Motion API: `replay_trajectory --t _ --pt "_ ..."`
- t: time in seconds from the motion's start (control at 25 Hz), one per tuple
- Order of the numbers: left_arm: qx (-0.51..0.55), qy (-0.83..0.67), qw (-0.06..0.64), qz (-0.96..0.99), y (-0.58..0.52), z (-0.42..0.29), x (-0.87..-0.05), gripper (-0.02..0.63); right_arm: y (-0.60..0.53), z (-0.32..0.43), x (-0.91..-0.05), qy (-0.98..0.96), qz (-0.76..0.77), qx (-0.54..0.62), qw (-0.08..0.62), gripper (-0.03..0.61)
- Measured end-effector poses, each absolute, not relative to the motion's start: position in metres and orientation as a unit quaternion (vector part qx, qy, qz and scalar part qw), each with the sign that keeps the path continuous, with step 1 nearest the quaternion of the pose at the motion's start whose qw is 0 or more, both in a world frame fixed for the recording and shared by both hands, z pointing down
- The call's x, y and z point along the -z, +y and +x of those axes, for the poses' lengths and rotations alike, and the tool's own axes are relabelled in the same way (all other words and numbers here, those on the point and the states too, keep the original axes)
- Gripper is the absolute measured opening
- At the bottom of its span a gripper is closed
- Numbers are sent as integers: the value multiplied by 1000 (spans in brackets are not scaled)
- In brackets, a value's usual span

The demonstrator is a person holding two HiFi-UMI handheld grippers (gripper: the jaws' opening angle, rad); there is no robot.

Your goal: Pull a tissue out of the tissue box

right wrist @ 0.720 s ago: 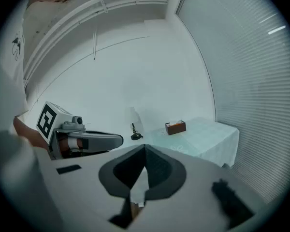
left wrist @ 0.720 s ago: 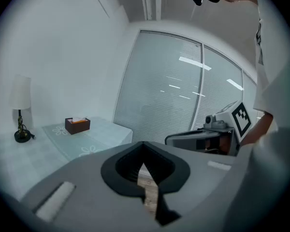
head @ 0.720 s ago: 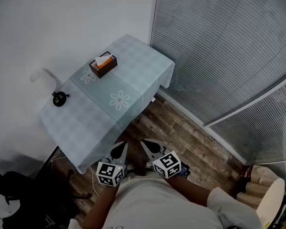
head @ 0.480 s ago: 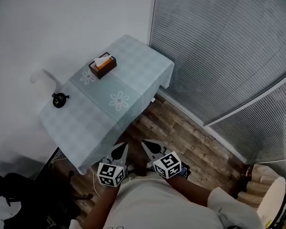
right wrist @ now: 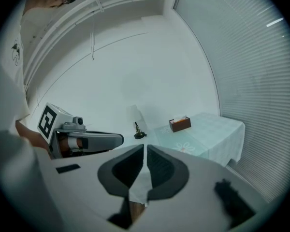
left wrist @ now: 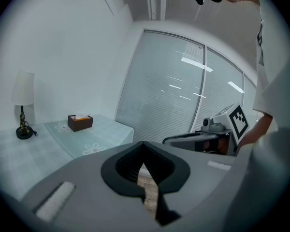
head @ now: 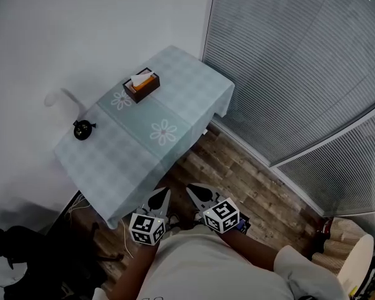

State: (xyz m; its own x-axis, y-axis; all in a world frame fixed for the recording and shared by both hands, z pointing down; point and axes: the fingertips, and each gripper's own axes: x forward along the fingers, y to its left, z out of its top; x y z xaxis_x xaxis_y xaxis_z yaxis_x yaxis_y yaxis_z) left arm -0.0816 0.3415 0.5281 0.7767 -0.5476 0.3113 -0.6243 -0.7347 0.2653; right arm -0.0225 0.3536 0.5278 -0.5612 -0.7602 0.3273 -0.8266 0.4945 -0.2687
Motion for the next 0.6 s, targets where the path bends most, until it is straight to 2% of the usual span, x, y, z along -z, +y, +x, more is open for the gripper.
replay_trajectory --t 0.08,0.16,0.2,0.6 --pt "-103 -314 181 926 337 -93 -528 7 349 -33 -530 -859 463 -200 86 19" --pt "-99 -308 181 929 331 -104 -531 7 343 -44 -533 -856 468 -199 89 94" --pt "-100 -303 181 930 328 -108 -533 7 340 -48 -535 -855 471 -198 91 103" --pt "-93 -287 198 933 277 -103 -543 7 287 -39 -539 -844 488 -200 92 97"
